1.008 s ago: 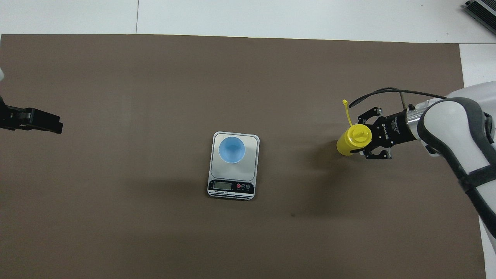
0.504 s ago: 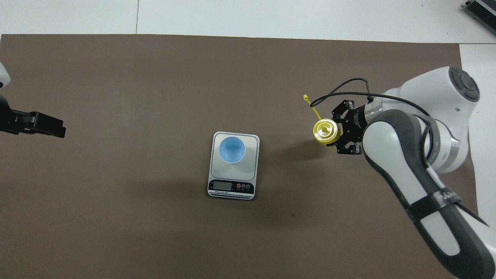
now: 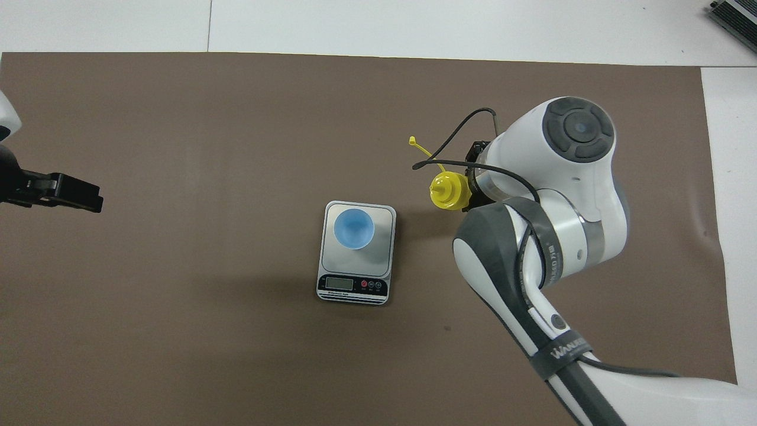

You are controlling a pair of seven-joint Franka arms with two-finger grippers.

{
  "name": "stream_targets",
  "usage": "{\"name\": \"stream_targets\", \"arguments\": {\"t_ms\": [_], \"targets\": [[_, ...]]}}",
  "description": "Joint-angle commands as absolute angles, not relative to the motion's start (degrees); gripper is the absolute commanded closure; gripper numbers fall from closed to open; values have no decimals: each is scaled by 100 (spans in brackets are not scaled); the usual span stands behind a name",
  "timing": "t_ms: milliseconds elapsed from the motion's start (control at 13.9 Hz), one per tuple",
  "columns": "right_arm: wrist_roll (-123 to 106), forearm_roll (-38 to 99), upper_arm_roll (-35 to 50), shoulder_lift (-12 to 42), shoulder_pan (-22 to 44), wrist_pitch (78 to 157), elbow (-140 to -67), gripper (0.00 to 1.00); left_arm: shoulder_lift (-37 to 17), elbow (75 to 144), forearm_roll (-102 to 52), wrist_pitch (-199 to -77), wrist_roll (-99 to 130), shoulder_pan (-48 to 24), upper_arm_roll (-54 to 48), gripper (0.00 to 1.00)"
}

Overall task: Pour seasoning into cup on scale with both arms
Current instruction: 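Carry the yellow bottle with the right gripper over the blue cup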

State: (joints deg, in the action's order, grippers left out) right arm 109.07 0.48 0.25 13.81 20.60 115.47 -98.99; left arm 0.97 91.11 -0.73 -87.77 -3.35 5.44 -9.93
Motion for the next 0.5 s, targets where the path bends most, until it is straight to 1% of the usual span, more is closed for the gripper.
{"name": "stream_targets", "arguments": {"t_ms": [0,216,432], "targets": [[11398,-1032,18,1590,2494,11277,-9476,100,255,9272,9,-8771,-272,536,-1002,0],[11803,-1475,26,1880,2619,11188,-8826,100,255,9272,9,-8771,-264,536,-1011,0],[11795,-2405,44,1986,2891,11267,-8763,100,255,9272,0,-8763,-264,545,-1011,0]]}}
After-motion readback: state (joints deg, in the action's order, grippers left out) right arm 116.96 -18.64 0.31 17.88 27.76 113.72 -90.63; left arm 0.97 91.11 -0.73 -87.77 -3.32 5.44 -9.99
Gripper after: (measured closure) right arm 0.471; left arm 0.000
